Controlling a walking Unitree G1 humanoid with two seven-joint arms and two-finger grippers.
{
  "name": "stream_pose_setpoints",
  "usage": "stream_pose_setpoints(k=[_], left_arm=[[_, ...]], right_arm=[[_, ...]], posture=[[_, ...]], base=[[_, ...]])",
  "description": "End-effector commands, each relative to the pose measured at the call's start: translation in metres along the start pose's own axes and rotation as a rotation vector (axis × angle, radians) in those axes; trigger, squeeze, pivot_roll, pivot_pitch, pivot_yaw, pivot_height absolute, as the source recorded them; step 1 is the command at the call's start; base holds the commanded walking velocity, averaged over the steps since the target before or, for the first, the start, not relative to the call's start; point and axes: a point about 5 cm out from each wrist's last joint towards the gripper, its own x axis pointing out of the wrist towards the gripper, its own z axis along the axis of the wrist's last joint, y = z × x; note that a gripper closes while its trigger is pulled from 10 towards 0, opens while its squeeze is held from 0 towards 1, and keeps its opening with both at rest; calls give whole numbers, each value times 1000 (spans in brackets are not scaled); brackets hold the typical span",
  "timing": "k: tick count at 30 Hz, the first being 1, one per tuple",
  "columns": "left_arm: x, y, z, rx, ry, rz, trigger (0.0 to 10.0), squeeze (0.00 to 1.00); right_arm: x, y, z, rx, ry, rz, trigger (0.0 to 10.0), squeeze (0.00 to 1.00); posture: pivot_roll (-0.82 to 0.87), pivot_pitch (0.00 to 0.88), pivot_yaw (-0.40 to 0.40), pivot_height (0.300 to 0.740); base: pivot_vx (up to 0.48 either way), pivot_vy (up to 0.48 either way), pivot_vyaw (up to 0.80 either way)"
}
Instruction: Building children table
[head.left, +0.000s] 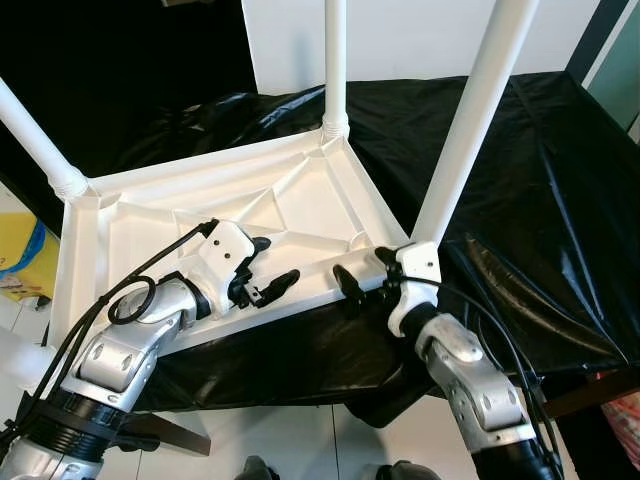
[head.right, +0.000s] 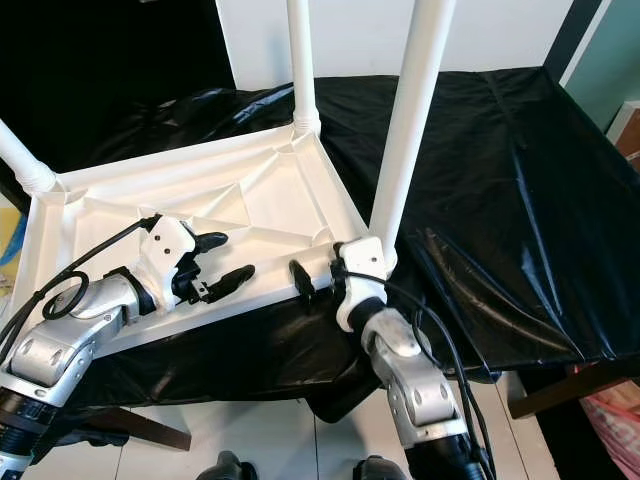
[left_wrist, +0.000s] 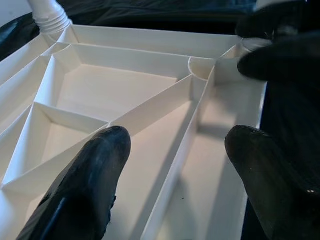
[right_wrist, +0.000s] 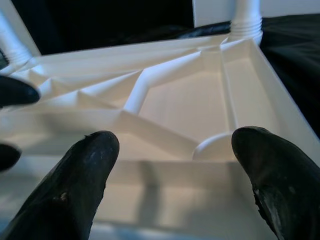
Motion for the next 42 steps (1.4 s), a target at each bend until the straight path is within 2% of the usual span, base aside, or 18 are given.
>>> stream_pose_setpoints(k=[1, 5, 6, 7, 8, 9, 11, 12, 17, 20, 23, 24, 25, 29, 32, 42], left_arm=[[-3, -8, -2, 5, 15, -76, 10000, 0], [-2, -12, -5, -5, 22, -86, 10000, 0], [-2, -15, -7, -10, 28, -97, 10000, 0], [-2, -15, -7, -10, 28, -97, 10000, 0], [-1, -19, -9, -17, 31, -111, 10000, 0], [-1, -19, -9, -17, 31, -111, 10000, 0], [0, -29, -12, -35, 35, -150, 10000, 0], [0, -29, -12, -35, 35, -150, 10000, 0], [4, -45, -19, -56, 44, -212, 10000, 0], [4, -46, -20, -57, 45, -220, 10000, 0], [6, -48, -20, -40, 50, -257, 10000, 0], [6, -48, -20, -40, 50, -257, 10000, 0], [9, -48, -18, -30, 45, -271, 10000, 0], [12, -48, -16, -17, 40, -289, 10000, 0], [18, -48, -15, 15, 41, -326, 10000, 0], [27, -48, -9, 62, 18, -373, 10000, 0]], right_arm=[[1, -8, -5, 22, 1, -49, 10000, 0], [2, -16, -7, 11, -8, -89, 10000, 0], [2, -24, -7, 1, -13, -119, 10000, 0], [2, -24, -7, 1, -13, -119, 10000, 0], [2, -32, -7, -10, -16, -153, 10000, 0], [2, -32, -7, -10, -16, -153, 10000, 0], [0, -51, -5, -35, -27, -227, 10000, 0], [0, -51, -5, -35, -27, -227, 10000, 0], [-5, -78, -3, -69, -37, -334, 10000, 0], [-6, -82, -3, -80, -39, -352, 10000, 0], [-12, -100, -1, -103, -50, -417, 10000, 0], [-12, -100, -1, -103, -50, -417, 10000, 0], [-16, -110, 1, -116, -54, -456, 10000, 0], [-20, -120, 3, -130, -58, -491, 10000, 0], [-25, -134, 6, -152, -73, -546, 10000, 0], [-36, -146, 11, -182, -106, -637, 10000, 0]], posture=[[9, 117, 37, 740], [7, 116, 39, 740], [3, 116, 43, 740], [3, 116, 43, 740], [0, 115, 46, 740], [0, 115, 46, 740], [-6, 116, 53, 740], [-6, 116, 53, 740], [-13, 118, 64, 740], [-14, 118, 66, 740], [-19, 119, 75, 740], [-19, 119, 75, 740], [-22, 118, 78, 740], [-22, 118, 78, 740], [-34, 113, 85, 740], [-54, 109, 96, 740]], base=[[0, 0, 0], [0, 0, 0], [0, 0, 0], [0, 0, 0], [0, 0, 0], [0, 0, 0], [0, 0, 0], [0, 0, 0], [0, 0, 0], [0, 0, 0], [0, 0, 0], [0, 0, 0], [0, 0, 0], [0, 0, 0], [0, 0, 0], [0, 0, 0]])
